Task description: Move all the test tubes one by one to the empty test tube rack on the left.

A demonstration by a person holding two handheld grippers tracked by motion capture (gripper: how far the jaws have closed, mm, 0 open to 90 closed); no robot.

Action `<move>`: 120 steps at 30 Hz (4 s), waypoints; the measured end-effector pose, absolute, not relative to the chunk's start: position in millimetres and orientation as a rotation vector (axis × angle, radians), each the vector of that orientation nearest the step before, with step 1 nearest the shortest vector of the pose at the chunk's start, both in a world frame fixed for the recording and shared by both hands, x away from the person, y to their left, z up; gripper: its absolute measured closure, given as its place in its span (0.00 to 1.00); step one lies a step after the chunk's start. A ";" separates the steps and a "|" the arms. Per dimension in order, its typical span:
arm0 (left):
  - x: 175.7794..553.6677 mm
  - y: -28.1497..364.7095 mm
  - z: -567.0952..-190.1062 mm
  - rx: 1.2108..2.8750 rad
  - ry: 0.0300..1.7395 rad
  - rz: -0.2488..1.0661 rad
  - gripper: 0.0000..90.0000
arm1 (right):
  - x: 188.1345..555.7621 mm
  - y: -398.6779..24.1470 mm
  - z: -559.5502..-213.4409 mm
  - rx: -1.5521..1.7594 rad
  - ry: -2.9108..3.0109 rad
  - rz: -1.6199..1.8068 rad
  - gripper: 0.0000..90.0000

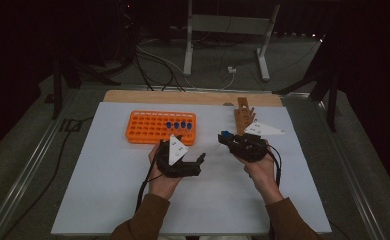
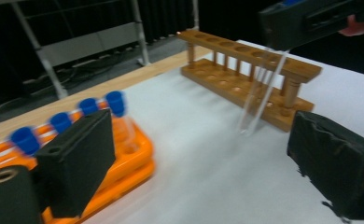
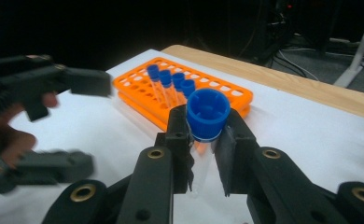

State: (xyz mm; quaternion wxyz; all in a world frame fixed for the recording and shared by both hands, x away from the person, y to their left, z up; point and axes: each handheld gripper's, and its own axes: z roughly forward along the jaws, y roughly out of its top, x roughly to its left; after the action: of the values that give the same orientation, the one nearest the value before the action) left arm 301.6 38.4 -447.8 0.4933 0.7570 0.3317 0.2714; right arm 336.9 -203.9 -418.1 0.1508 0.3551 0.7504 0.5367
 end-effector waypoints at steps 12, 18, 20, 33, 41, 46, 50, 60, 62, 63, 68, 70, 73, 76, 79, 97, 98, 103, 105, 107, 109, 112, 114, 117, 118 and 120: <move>303.8 5.4 -450.9 1.888 0.682 0.659 0.56 | 331.3 -187.6 -422.3 0.975 2.213 1.544 0.85; 306.6 3.8 -450.9 1.912 0.664 0.656 0.74 | 330.6 -185.6 -422.7 0.976 2.222 1.561 0.85; 307.0 3.5 -451.8 1.919 0.658 0.652 0.78 | 330.9 -185.2 -423.2 0.977 2.227 1.568 0.85; 309.3 5.0 -452.2 1.903 0.662 0.643 0.87 | 332.1 -189.1 -423.1 1.000 2.222 1.609 0.68; 315.8 20.1 -447.7 1.868 0.712 0.648 0.87 | 328.4 -194.6 -414.7 1.006 2.186 1.605 0.33; 317.7 29.8 -443.8 1.835 0.740 0.651 0.87 | 326.6 -199.5 -411.7 0.998 2.180 1.567 0.16; 317.6 35.4 -441.1 1.822 0.748 0.661 0.87 | 325.6 -205.4 -410.5 1.002 2.181 1.523 0.07; 319.4 52.8 -435.2 1.784 0.775 0.669 0.87 | 317.1 -223.7 -413.5 1.025 2.129 1.519 0.00; 320.0 57.6 -433.9 1.779 0.782 0.676 0.87 | 317.7 -224.6 -414.6 1.025 2.124 1.493 0.00; 320.1 59.6 -433.4 1.776 0.786 0.679 0.87 | 318.1 -225.3 -415.3 1.030 2.118 1.500 0.00; 322.6 73.8 -430.7 1.747 0.818 0.694 0.87 | 317.7 -228.0 -416.6 1.055 2.111 1.527 0.00; 324.2 80.8 -430.2 1.735 0.838 0.700 0.87 | 317.2 -229.9 -415.9 1.064 2.103 1.530 0.00; 325.9 89.1 -429.6 1.714 0.865 0.707 0.87 | 317.7 -234.6 -415.2 1.077 2.087 1.537 0.00; 328.5 97.9 -429.5 1.686 0.894 0.713 0.87 | 318.6 -237.9 -415.6 1.092 2.081 1.545 0.00; 332.5 105.2 -430.5 1.662 0.928 0.720 0.87 | 319.3 -239.7 -415.9 1.099 2.076 1.549 0.00; 368.0 122.1 -451.6 1.650 1.088 0.786 0.87 | 321.5 -242.4 -417.7 1.113 2.070 1.563 0.00; 370.3 122.4 -453.8 1.651 1.099 0.786 0.87 | 321.6 -242.2 -418.1 1.113 2.072 1.563 0.00; 376.8 121.1 -460.3 1.650 1.131 0.796 0.87 | 321.5 -243.0 -417.8 1.113 2.069 1.568 0.00; 378.8 120.0 -462.1 1.641 1.137 0.794 0.87 | 321.5 -243.2 -418.0 1.114 2.070 1.569 0.00; 380.4 119.0 -463.2 1.640 1.139 0.796 0.87 | 321.5 -242.8 -418.4 1.111 2.076 1.568 0.00; 382.3 118.2 -465.0 1.637 1.147 0.799 0.87 | 321.4 -242.4 -418.6 1.107 2.079 1.570 0.00; 384.8 118.7 -468.1 1.635 1.157 0.790 0.87 | 321.3 -242.7 -418.7 1.107 2.080 1.570 0.00; 386.3 118.2 -470.0 1.637 1.160 0.791 0.87 | 321.3 -243.3 -418.7 1.108 2.079 1.570 0.00; 388.2 118.0 -472.7 1.641 1.169 0.783 0.87 | 321.9 -244.3 -418.8 1.111 2.075 1.573 0.00; 388.5 117.6 -473.5 1.641 1.171 0.781 0.87 | 322.1 -244.5 -419.0 1.112 2.074 1.573 0.00; 388.5 117.5 -476.8 1.641 1.177 0.773 0.87 | 322.3 -244.8 -419.1 1.112 2.075 1.573 0.00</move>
State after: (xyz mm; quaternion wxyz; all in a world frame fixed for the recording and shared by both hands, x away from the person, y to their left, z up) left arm 388.5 117.5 -476.8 0.4704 0.6697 0.4802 0.3155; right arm 322.3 -244.8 -419.1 0.1543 0.3879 0.7242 0.5489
